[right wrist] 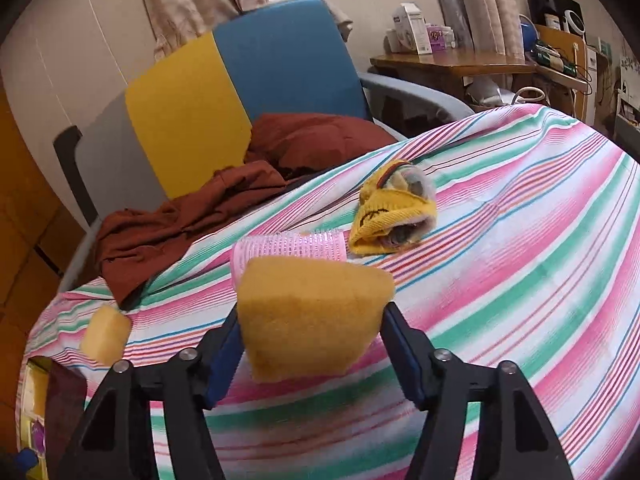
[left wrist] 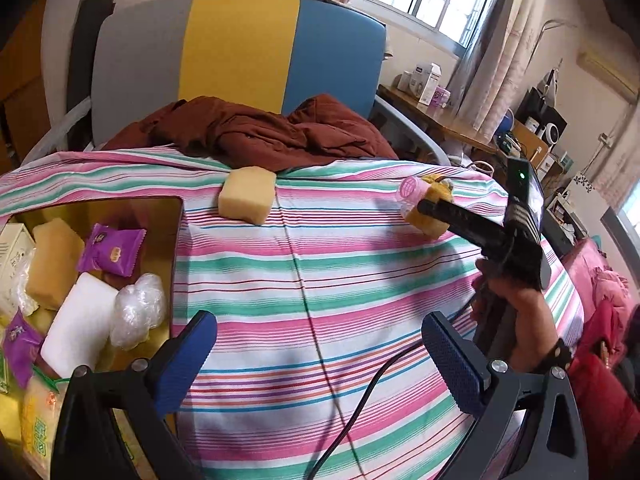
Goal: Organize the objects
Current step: 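Grasp the yellow sponge with the right tool while the left tool reaches the pink hair roller, then grasp the pink hair roller with the left tool while the right tool holds the sponge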
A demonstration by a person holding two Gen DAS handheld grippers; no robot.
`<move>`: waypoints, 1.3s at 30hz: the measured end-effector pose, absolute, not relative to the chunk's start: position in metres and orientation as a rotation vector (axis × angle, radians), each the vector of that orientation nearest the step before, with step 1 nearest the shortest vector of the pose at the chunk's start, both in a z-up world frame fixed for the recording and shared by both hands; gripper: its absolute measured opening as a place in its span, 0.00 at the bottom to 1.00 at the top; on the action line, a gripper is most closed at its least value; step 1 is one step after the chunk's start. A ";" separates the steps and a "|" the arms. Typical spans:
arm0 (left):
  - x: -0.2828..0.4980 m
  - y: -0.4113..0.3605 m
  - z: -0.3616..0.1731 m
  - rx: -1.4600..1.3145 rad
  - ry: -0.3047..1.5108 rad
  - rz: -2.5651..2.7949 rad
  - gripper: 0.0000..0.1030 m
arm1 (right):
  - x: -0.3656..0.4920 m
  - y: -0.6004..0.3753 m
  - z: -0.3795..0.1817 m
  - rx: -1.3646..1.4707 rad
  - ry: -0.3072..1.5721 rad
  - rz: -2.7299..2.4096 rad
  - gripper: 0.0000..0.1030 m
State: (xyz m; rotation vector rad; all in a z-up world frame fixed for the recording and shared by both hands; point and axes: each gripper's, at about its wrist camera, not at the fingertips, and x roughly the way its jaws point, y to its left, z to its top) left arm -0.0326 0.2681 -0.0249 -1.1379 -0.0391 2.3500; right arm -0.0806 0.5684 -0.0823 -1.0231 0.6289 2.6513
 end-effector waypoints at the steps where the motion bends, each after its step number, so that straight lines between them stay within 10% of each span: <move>1: -0.033 0.271 -0.025 -1.137 -0.036 2.346 1.00 | -0.076 0.567 -0.082 -1.019 0.616 2.659 0.61; 39: -0.096 0.436 -0.081 -1.626 -0.267 1.739 0.95 | 0.051 0.492 -0.083 -0.959 0.039 2.788 0.59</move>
